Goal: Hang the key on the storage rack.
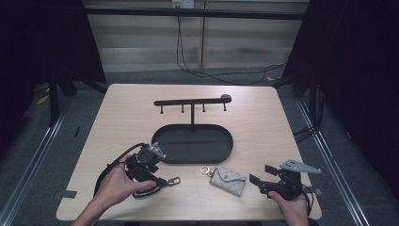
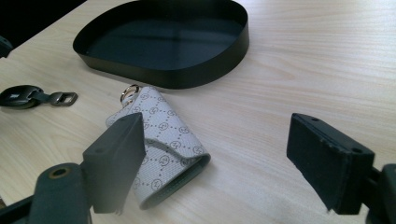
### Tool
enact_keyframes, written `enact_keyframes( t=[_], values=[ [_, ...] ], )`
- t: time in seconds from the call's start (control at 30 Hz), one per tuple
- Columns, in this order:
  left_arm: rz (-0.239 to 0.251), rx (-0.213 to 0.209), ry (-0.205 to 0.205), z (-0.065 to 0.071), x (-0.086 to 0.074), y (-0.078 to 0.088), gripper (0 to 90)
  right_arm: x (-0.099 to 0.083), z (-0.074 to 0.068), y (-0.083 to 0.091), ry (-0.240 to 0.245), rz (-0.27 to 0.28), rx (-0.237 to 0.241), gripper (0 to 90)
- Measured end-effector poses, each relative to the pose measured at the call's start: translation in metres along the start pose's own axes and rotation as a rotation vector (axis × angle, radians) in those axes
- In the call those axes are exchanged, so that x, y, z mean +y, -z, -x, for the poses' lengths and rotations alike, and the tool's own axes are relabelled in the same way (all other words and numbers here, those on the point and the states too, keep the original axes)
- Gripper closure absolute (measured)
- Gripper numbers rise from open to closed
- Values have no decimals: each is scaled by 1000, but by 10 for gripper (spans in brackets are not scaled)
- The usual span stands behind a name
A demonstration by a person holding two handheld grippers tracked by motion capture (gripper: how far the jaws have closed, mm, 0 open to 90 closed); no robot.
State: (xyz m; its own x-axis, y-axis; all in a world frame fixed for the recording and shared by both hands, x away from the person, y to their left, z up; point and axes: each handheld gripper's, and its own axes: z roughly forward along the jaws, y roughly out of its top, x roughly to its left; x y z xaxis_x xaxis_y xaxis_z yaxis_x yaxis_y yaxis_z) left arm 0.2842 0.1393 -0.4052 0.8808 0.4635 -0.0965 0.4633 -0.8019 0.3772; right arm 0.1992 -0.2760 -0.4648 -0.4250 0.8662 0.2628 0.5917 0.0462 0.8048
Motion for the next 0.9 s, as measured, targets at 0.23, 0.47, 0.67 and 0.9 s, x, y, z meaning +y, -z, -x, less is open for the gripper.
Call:
enact_keyframes(
  t=[0.23,0.47,0.67,0.9],
  values=[
    [-45,-22,-12,-2,11,-6,487,0,-1,0,10,-1,10,165],
    [-96,-40,-38,-5,18,-22,495,0,-1,0,22,1,6,153],
    [-118,-58,-49,-11,21,-28,514,-1,-1,0,25,-1,11,177],
    [-183,-78,-56,-14,28,-40,567,-1,-1,-1,26,-4,10,176]
  ],
)
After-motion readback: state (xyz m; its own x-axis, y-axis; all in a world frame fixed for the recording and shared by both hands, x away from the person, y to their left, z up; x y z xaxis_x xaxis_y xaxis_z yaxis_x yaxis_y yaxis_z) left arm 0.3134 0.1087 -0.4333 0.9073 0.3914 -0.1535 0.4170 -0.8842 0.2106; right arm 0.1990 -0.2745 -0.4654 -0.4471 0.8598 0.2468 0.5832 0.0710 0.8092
